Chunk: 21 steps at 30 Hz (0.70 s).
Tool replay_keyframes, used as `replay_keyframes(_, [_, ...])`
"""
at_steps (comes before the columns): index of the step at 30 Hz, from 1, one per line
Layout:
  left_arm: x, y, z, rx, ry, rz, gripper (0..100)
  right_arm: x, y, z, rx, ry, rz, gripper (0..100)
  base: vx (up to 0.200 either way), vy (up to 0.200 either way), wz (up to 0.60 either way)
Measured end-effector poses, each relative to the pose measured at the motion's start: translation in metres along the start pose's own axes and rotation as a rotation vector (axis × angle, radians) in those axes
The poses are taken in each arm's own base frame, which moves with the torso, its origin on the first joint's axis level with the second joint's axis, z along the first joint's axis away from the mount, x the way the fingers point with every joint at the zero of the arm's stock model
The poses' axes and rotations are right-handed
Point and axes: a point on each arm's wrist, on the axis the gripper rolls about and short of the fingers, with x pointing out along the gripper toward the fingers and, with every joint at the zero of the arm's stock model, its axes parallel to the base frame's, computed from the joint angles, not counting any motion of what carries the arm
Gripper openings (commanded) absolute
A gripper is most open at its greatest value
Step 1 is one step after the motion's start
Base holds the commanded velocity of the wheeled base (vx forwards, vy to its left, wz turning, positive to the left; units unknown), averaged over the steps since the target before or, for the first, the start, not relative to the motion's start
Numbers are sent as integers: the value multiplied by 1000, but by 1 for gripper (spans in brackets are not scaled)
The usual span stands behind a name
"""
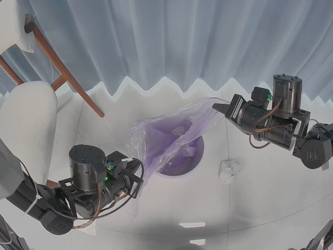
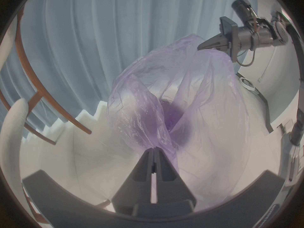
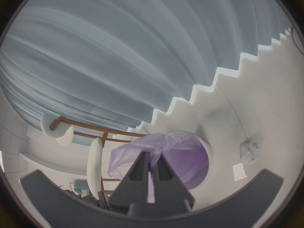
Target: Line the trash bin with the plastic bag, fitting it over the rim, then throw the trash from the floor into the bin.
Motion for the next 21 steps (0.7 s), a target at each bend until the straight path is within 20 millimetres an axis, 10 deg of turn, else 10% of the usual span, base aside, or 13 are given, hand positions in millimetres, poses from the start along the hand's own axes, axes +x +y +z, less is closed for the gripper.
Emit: replay_keyframes(21, [-20, 67, 85, -661, 81, -255, 0, -14, -20, 29, -81, 158, 47, 0, 0, 0, 0])
